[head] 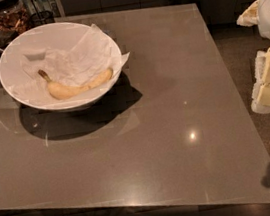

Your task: Pick banana from white bowl

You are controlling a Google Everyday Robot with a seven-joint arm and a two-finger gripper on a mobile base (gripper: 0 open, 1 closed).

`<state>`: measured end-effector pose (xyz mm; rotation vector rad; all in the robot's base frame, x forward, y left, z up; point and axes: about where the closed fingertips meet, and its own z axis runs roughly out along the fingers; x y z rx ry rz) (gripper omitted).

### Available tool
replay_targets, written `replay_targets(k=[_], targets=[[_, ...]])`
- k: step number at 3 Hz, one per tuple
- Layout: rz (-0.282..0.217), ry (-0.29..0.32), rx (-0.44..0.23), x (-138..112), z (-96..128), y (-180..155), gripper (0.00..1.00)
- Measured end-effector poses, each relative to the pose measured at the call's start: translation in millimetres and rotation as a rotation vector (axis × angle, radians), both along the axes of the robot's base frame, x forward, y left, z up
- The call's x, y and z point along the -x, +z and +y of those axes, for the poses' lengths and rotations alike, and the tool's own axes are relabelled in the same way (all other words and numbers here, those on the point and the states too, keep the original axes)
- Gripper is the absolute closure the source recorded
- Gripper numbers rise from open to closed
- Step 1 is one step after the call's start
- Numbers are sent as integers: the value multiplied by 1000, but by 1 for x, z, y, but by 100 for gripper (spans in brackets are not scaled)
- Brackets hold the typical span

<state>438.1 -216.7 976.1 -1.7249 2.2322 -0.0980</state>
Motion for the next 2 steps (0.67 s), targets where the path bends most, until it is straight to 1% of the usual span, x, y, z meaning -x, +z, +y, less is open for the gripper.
replay_targets(k=[1,2], targets=[[-1,-2,8,-1,6,4,0],[15,12,38,-5,32,8,0]])
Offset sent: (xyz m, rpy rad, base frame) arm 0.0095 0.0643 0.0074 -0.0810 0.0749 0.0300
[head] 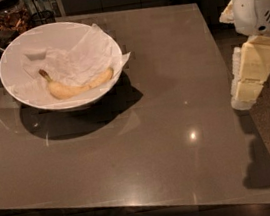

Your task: Pick banana from white bowl

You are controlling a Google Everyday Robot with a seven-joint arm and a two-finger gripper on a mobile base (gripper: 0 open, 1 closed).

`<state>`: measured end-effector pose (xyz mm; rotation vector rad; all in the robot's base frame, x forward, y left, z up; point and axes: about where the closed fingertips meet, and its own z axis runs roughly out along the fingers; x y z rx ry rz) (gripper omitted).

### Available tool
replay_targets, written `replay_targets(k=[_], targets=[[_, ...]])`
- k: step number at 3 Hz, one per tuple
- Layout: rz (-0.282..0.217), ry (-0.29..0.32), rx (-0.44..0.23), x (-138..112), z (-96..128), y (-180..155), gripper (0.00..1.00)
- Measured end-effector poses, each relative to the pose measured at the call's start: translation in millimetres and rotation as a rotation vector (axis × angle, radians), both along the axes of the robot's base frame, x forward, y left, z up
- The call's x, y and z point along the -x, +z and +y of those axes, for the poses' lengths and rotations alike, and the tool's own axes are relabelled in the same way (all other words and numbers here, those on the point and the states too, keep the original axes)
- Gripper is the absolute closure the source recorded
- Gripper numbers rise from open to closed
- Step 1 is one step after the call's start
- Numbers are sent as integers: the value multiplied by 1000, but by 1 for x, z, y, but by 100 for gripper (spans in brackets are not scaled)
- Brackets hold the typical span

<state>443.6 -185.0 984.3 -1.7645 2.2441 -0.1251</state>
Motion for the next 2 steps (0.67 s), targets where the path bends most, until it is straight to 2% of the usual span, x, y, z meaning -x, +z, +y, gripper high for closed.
replay_targets(k=[1,2], targets=[[31,21,43,-4,28,2,0],[37,85,89,-6,63,8,0]])
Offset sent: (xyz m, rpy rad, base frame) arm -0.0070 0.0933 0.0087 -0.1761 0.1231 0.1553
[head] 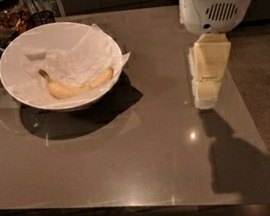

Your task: Pick banana from white bowl

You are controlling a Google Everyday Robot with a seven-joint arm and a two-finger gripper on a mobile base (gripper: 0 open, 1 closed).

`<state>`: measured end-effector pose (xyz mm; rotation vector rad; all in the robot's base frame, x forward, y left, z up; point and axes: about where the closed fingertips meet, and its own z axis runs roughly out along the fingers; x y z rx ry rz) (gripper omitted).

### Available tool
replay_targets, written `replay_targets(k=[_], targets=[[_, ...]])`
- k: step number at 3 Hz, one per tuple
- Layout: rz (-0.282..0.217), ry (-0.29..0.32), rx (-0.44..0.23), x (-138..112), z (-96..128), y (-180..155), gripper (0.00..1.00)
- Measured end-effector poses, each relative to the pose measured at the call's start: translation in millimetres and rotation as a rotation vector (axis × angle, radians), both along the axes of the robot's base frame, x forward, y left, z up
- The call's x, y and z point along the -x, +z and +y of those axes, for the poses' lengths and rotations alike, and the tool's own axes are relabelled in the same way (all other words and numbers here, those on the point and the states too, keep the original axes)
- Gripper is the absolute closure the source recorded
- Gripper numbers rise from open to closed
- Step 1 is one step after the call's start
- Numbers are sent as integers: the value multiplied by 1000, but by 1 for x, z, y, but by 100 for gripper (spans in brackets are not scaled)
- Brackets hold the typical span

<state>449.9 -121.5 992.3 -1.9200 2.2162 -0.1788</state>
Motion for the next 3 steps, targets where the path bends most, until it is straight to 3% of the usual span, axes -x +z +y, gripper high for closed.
replay_targets(k=[1,2,3], targets=[[-29,4,-15,-5,4,4,0],[-45,34,-34,-17,25,3,0],[-30,92,-24,-35,68,3,0]])
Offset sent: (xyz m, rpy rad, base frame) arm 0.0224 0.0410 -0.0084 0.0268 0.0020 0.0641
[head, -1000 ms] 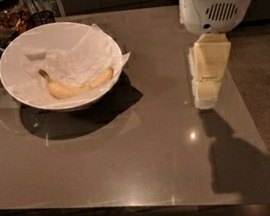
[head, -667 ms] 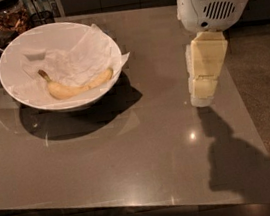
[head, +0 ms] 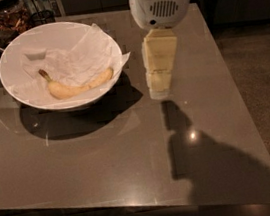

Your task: Pick banana from white bowl

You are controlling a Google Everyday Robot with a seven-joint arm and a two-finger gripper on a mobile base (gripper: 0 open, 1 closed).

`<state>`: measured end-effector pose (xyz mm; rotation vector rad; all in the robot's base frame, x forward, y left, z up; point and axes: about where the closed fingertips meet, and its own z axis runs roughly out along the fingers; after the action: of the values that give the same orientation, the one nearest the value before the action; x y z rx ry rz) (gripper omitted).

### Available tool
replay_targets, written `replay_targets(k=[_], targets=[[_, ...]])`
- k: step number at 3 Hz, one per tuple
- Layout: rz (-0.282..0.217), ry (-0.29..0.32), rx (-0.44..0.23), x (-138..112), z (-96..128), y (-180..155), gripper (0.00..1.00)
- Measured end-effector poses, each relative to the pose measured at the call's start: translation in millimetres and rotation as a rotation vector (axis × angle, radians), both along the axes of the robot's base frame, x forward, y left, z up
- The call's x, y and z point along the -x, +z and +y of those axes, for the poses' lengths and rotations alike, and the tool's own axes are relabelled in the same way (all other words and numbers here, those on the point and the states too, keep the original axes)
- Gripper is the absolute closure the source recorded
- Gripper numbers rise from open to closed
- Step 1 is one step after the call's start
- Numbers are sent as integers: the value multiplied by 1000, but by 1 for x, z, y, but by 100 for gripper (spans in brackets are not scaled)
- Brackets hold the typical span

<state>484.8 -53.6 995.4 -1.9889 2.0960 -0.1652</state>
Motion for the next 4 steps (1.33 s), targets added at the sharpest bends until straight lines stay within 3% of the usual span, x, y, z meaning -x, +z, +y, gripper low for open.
replay_targets(k=[1,2,4], targets=[[23,79,16,-15,44,-6,0],[-4,91,-5,-20,54,-3,0],[23,172,-21,-39,100,-10,0]])
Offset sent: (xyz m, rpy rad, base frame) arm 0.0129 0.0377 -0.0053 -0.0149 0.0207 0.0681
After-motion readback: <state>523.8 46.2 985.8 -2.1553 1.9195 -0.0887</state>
